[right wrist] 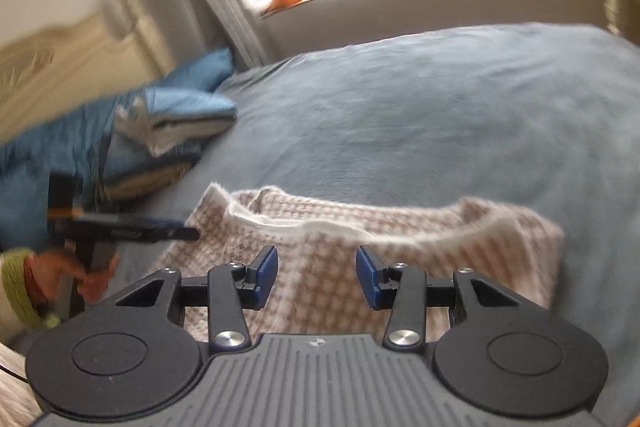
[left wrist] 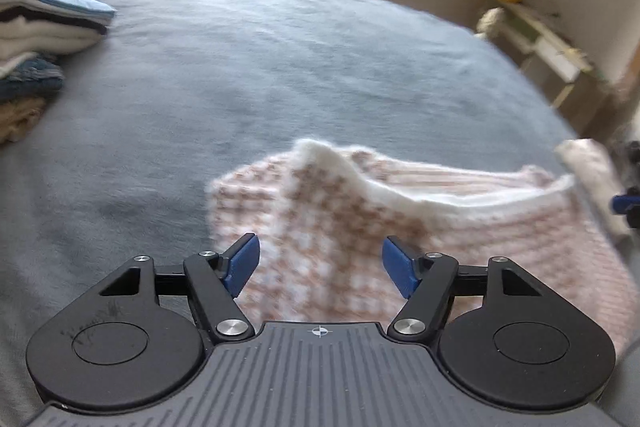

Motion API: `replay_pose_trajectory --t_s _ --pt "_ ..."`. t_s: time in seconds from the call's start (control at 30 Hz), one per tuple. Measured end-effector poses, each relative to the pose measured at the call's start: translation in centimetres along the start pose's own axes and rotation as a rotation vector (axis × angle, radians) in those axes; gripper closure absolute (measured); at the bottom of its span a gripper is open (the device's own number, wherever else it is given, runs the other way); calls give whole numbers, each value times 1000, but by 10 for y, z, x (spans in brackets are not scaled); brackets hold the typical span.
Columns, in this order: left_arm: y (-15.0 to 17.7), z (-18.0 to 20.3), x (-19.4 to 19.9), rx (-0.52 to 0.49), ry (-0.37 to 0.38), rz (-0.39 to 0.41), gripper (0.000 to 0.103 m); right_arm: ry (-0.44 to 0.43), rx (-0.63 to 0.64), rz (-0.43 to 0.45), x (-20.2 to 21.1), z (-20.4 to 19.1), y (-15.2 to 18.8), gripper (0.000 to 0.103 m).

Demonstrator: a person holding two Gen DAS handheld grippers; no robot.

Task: Fold clothes
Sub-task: 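Lower the folded cardigan onto the bed and open both grippers, then move both open grippers over the folded cardigan's white-trimmed edge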

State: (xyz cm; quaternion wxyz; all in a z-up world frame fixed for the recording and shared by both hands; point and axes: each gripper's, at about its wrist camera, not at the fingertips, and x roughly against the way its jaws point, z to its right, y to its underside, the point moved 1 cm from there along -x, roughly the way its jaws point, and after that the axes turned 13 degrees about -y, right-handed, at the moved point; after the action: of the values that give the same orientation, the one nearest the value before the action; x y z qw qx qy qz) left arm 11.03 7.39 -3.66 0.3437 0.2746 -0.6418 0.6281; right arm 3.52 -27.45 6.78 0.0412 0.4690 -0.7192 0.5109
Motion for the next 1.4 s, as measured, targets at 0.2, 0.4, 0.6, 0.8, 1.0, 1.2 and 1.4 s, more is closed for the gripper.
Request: replay_pose_trajectory --t_s 0.2,0.4,0.6,0.8,1.0,1.2,1.4 --pt "6 -7 -9 9 -34 -48 42 -14 159 -94 -35 -7 -9 41" --pt "9 -14 1 19 -28 22 41 -57 70 -206 -86 37 -33 36" --pt "6 -13 33 -6 15 230 35 -135 41 -312 -107 55 -30 36" --pt "-1 31 27 -192 237 249 34 -232 94 -367 -108 46 -27 45" --pt "-9 72 4 -359 414 257 33 -263 155 -367 -87 28 -23 48" --pt "-10 106 -20 -482 491 209 32 -197 198 -359 -71 22 -22 48" --pt "-10 126 -31 -526 525 190 30 -109 164 -323 -53 45 -25 48"
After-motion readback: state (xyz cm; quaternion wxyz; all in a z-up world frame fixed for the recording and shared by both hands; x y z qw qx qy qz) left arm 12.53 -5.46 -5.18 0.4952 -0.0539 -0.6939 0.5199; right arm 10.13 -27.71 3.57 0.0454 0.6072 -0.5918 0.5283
